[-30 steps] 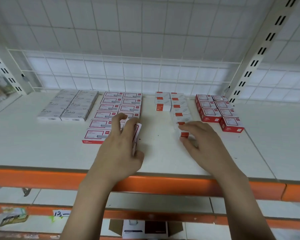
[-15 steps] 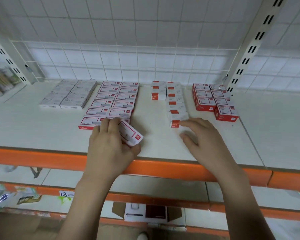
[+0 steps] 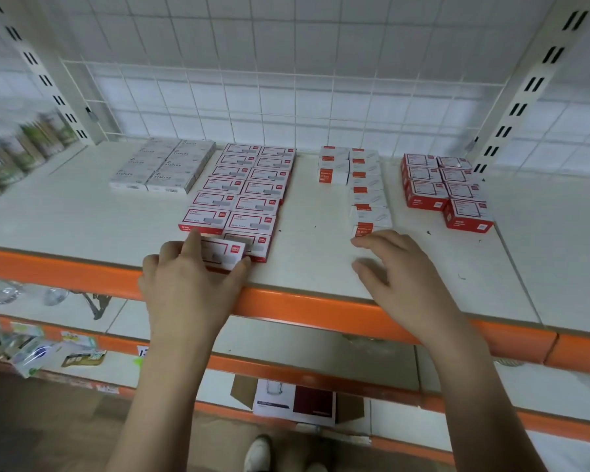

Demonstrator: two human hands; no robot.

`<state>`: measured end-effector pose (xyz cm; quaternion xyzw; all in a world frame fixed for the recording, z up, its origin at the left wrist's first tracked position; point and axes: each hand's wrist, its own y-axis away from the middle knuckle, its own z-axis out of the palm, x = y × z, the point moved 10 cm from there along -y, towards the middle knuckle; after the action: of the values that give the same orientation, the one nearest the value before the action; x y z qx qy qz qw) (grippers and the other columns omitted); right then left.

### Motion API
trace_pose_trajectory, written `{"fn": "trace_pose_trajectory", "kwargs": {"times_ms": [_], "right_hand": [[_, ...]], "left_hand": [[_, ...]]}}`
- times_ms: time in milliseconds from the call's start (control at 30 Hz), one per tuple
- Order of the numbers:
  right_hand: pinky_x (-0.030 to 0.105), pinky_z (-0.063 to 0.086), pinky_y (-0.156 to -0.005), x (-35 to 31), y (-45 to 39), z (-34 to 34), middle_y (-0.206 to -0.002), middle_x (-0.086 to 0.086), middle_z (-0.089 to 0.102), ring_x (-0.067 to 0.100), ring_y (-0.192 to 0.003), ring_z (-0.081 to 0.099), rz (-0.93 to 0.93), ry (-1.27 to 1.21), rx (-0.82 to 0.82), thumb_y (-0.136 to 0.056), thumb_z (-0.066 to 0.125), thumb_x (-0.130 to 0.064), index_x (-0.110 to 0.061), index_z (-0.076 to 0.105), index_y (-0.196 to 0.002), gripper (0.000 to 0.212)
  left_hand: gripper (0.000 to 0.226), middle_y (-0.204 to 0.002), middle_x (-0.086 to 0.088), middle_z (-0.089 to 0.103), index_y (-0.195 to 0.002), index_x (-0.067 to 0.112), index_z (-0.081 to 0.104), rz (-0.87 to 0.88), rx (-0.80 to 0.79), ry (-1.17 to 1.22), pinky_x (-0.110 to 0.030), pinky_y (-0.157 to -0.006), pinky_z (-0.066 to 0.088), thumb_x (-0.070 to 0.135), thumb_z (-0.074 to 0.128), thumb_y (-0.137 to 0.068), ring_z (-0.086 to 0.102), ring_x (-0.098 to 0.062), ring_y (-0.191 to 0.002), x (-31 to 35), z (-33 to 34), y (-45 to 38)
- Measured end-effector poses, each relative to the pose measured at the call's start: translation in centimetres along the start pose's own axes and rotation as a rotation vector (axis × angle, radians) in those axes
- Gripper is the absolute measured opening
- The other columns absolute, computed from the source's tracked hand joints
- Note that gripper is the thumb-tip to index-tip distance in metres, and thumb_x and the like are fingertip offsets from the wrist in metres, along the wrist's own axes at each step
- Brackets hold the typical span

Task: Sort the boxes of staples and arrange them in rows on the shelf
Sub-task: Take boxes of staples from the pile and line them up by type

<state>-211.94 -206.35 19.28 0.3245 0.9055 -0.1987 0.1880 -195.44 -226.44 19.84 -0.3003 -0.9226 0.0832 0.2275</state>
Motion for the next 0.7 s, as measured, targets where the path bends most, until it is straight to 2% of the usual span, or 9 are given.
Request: {"fn": "trace_pose_trajectory", "kwargs": {"times_ms": [67, 167, 333, 433, 567, 700], "right_hand": [[0.018, 0.026, -0.101, -0.6, -0.3, 0.1, -0.128, -0.004, 0.053, 0.009, -0.122, 0.04, -0.01, 0.016, -0.001, -0.092, 0.054, -0.023, -0.02, 0.055, -0.126, 0.034], [0.017, 0.025, -0.1, -1.7, -1.0, 0.3, -0.127, -0.002, 0.053, 0.011, -0.121, 0.041, -0.015, 0.034, 0.003, -0.092, 0.054, -0.023, -0.019, 0.055, -0.126, 0.034], [0.026, 0.032, -0.101, -4.3, -2.2, 1.1, -0.126, -0.001, 0.054, 0.016, -0.119, 0.044, -0.018, 0.046, 0.003, -0.092, 0.054, -0.022, -0.018, 0.055, -0.126, 0.034], [0.024, 0.033, -0.098, -5.8, -2.6, 1.7, -0.126, -0.001, 0.054, 0.016, -0.118, 0.045, -0.029, 0.059, 0.0, -0.092, 0.055, -0.022, -0.019, 0.055, -0.126, 0.035], [0.023, 0.031, -0.098, -6.6, -3.0, 2.5, -0.128, -0.002, 0.052, 0.016, -0.12, 0.043, -0.009, 0.09, -0.013, -0.092, 0.054, -0.024, -0.02, 0.053, -0.128, 0.036], [0.018, 0.027, -0.095, -7.6, -3.7, 3.5, -0.13, -0.002, 0.051, 0.014, -0.122, 0.041, -0.006, 0.108, -0.029, -0.093, 0.052, -0.025, -0.021, 0.052, -0.129, 0.036]], "left_hand": [[0.067, -0.106, -0.021, 0.059, -0.119, 0.008, 0.057, -0.029, 0.012, -0.011, -0.045, -0.082, 0.039, 0.055, 0.066, -0.071, 0.048, -0.042, -0.096, -0.7, -0.3, -0.6], [0.064, -0.113, -0.021, 0.056, -0.12, 0.009, 0.057, -0.052, 0.013, 0.008, -0.045, -0.086, 0.036, 0.05, 0.067, -0.073, 0.045, -0.043, -0.102, -1.6, -0.5, -1.6], [0.068, -0.121, -0.02, 0.051, -0.128, 0.014, 0.052, -0.044, -0.02, 0.006, -0.045, -0.09, 0.033, 0.054, 0.065, -0.075, 0.042, -0.042, -0.109, -2.7, -0.6, -3.6], [0.074, -0.122, -0.018, 0.052, -0.13, 0.016, 0.052, -0.036, -0.067, 0.013, -0.045, -0.091, 0.033, 0.06, 0.064, -0.072, 0.043, -0.041, -0.11, -3.1, 0.1, -4.5], [0.076, -0.114, -0.015, 0.056, -0.121, 0.017, 0.058, 0.03, -0.166, 0.006, -0.044, -0.088, 0.039, 0.071, 0.057, -0.069, 0.049, -0.038, -0.106, -2.9, 1.2, -4.8], [0.07, -0.123, -0.009, 0.051, -0.125, 0.019, 0.056, 0.121, -0.244, 0.038, -0.042, -0.09, 0.04, 0.063, 0.062, -0.071, 0.049, -0.033, -0.11, -3.0, 1.5, -4.9]]}}
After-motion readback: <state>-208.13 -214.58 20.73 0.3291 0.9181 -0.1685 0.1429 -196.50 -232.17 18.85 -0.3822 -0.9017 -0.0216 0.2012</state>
